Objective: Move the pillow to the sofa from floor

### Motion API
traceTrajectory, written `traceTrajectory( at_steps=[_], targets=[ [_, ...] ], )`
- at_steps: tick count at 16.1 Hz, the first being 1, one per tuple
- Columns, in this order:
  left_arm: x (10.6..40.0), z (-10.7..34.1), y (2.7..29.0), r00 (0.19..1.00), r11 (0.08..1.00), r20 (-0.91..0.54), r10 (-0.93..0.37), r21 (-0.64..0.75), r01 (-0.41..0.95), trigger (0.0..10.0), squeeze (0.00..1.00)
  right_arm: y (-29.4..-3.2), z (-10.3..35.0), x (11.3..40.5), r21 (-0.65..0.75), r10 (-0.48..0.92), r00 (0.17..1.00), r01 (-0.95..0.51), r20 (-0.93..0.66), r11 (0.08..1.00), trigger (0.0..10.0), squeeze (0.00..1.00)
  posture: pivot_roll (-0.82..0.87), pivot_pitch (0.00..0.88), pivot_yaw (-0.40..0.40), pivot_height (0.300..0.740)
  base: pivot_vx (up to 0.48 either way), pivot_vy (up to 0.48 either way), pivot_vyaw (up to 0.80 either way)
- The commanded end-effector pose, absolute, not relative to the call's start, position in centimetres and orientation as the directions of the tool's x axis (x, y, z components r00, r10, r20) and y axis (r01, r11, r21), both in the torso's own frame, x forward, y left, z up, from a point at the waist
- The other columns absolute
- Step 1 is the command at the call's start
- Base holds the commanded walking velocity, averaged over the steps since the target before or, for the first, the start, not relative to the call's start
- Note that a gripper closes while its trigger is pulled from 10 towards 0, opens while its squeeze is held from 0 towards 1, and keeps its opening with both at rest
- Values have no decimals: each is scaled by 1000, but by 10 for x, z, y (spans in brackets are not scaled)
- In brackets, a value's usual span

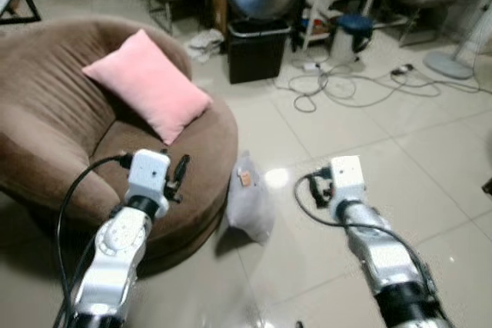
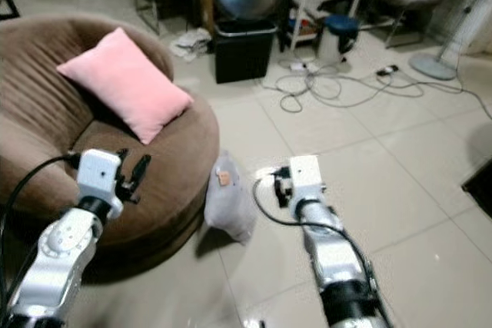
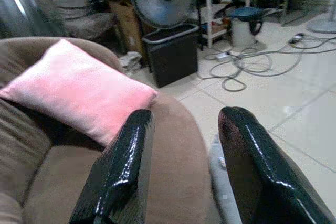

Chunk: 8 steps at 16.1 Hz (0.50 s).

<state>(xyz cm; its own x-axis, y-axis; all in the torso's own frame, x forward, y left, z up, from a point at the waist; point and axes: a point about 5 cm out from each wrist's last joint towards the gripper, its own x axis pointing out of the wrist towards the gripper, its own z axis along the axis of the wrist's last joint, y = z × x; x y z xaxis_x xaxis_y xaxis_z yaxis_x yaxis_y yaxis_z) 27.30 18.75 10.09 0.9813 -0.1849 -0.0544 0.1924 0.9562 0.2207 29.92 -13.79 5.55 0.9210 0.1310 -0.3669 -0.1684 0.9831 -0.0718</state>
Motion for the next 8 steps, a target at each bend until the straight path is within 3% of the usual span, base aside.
traceTrajectory(
  at_steps=[1,4,7,8],
  targets=[
    [272,97,184,975,951,-67,-212,217,222,10000,0,-143,56,301,-85,122,924,-163,-363,983,10000,0,155,0,-38,740,409,0,0],
    [271,95,183,972,946,-74,-225,221,236,10000,0,-143,54,300,-78,122,923,-161,-365,984,10000,0,157,0,-37,740,409,0,0],
    [271,95,184,971,945,-75,-226,224,237,10000,0,-142,54,300,-68,122,921,-158,-369,985,10000,0,158,0,-34,740,406,0,-648],
    [271,95,184,971,945,-74,-226,224,237,10000,0,-142,54,300,-71,123,921,-160,-368,985,10000,0,158,0,-34,740,409,0,0]
  ],
)
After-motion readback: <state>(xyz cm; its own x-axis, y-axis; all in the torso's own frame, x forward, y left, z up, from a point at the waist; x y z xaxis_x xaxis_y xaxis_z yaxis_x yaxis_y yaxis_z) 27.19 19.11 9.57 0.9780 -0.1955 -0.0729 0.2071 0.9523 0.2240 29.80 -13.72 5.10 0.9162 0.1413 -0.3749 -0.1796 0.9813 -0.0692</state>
